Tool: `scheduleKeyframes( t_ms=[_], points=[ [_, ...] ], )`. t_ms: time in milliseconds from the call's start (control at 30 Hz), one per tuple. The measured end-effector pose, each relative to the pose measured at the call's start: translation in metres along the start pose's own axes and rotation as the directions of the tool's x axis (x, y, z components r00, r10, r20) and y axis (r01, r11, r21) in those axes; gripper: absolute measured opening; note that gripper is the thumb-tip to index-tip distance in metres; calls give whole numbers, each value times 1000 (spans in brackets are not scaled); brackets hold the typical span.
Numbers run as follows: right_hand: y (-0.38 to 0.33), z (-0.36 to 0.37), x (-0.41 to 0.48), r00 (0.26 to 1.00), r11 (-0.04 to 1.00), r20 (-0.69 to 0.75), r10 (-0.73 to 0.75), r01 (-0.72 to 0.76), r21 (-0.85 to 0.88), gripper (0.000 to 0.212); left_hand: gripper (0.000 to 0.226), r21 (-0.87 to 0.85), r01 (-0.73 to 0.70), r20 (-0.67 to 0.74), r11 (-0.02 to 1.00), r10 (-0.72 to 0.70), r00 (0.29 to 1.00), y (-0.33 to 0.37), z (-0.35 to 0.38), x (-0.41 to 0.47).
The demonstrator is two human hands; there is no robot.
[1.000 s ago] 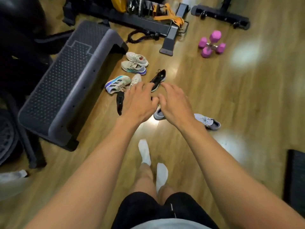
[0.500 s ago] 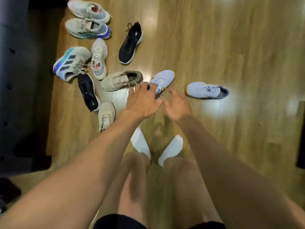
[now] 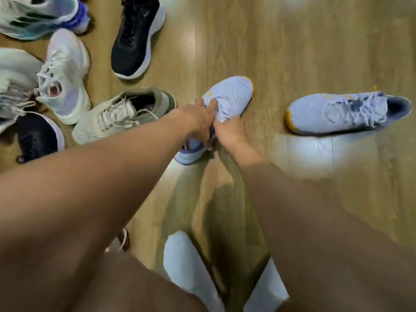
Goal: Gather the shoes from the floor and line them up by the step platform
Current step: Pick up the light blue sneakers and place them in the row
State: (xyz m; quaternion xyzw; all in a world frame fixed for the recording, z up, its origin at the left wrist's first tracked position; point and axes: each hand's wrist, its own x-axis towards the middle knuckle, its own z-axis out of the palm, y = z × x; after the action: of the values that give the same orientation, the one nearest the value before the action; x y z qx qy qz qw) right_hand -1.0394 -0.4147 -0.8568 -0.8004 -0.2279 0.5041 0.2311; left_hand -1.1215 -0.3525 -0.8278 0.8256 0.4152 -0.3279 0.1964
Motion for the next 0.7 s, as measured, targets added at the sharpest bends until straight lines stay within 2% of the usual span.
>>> scheduleKeyframes(
  t_ms=[133,233,333,433,533,600,700],
  points=[
    [24,26,16,990,984,-137,37,-12,177,65,114,25,-105,-5,994,105,994,-12,10,16],
    [28,33,19,954,990,-299,0,41,132,57,102,-33,-188,-20,982,187,982,-32,9,16],
    [23,31,20,953,993,-301,-19,54,106,54,77,-134,-216,-207,967,185,961,-44,14,14],
    [4,18,22,966,995,-249,-74,87,43,58,71,-271,-199,-425,942,68,902,-39,22,10],
    [-24,-1,21,952,982,-240,-188,179,-61,65,59,-490,-200,-583,848,-148,799,-33,13,8],
    [-43,-11,15,911,944,-265,-317,277,-177,72,47,-612,-228,-624,757,-285,728,-31,-2,11],
    [-69,-27,9,833,861,-285,-475,372,-346,77,16,-697,-278,-636,661,-391,665,-23,-26,16]
  ],
)
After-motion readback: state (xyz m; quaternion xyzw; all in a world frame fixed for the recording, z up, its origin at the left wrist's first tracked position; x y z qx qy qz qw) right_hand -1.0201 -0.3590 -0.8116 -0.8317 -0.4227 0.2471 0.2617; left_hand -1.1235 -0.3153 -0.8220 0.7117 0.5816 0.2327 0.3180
